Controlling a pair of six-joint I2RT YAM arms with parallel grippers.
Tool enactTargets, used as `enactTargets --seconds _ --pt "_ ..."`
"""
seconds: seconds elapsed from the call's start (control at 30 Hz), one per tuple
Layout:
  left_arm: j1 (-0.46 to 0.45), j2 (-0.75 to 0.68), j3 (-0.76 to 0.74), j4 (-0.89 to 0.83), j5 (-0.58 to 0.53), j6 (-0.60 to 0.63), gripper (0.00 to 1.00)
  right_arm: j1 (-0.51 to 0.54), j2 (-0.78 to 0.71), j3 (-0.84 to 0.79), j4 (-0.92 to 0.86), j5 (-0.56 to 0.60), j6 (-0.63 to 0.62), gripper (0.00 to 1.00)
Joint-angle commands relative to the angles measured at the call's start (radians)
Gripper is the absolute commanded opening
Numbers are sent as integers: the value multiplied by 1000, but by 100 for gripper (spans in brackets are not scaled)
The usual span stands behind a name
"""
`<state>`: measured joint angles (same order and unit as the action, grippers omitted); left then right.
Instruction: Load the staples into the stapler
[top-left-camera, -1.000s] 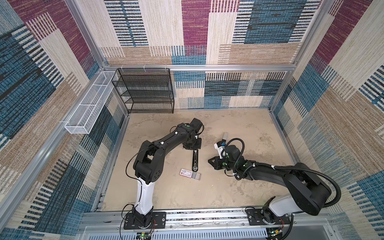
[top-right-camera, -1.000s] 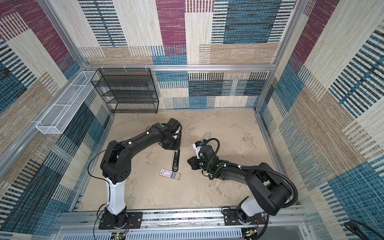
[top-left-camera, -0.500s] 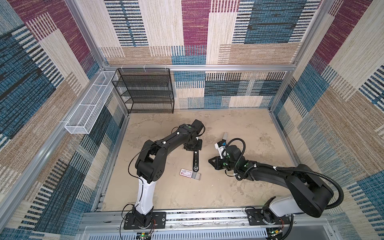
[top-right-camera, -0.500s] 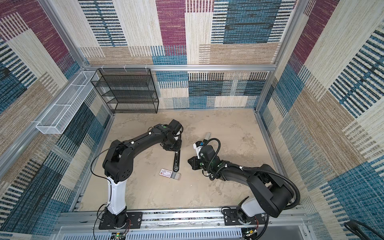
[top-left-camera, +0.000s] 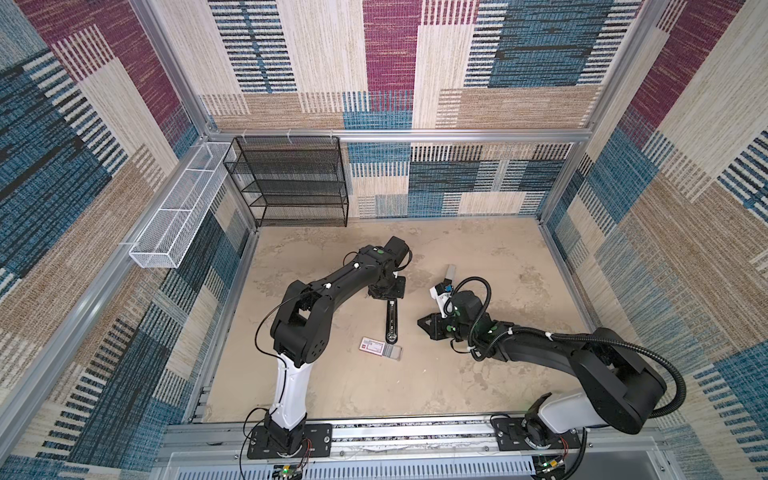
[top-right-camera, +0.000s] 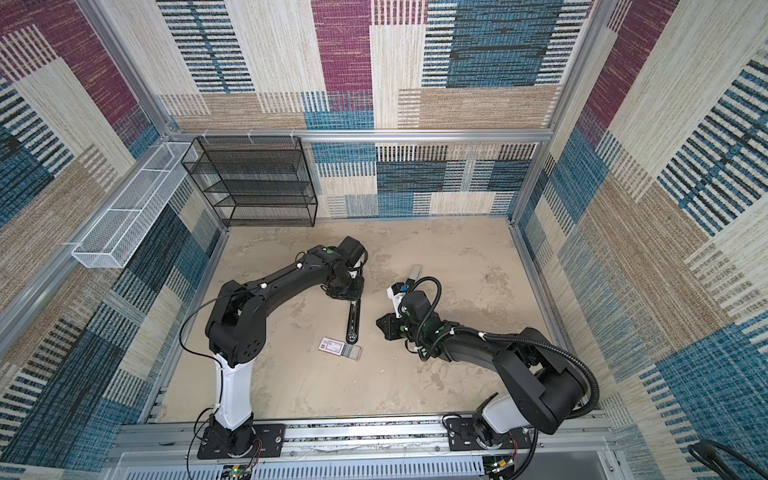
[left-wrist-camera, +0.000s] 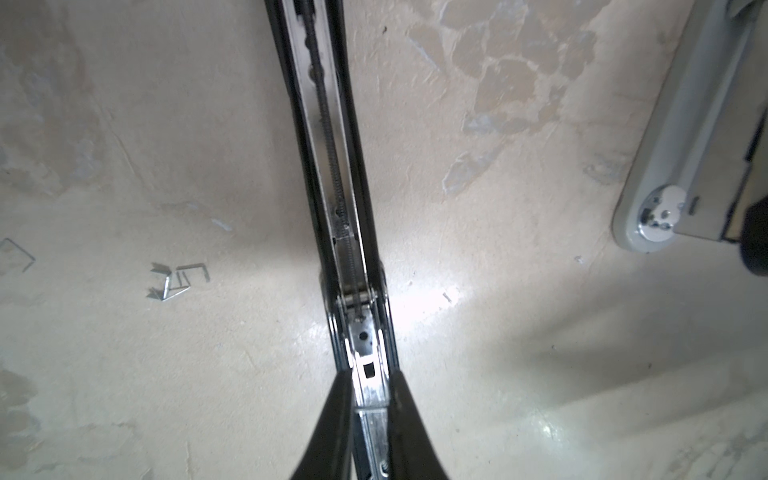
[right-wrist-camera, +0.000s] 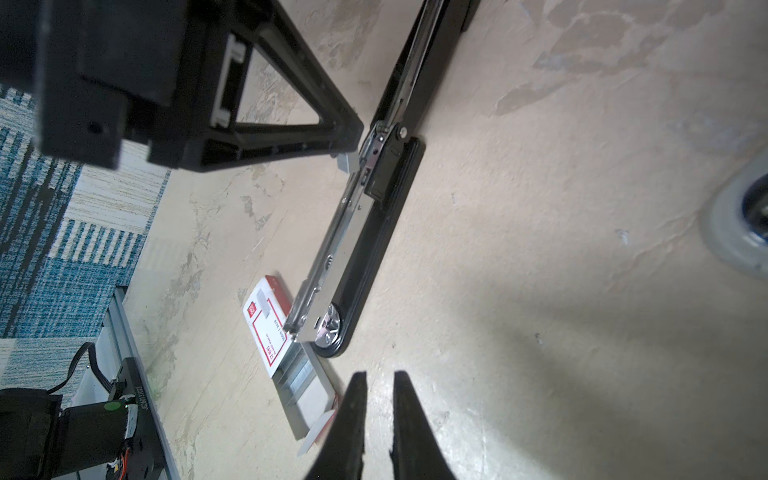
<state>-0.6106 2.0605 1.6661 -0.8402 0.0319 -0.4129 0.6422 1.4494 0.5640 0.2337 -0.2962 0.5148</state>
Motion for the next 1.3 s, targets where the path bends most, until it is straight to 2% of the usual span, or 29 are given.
enactTargets --seconds 0.0,1.27 --pt "-4 10 -1 -20 -24 21 8 2 -8 -1 10 -4 -2 17" --pt "-30 55 40 -45 -33 -7 7 -5 -16 -22 38 -21 -2 17"
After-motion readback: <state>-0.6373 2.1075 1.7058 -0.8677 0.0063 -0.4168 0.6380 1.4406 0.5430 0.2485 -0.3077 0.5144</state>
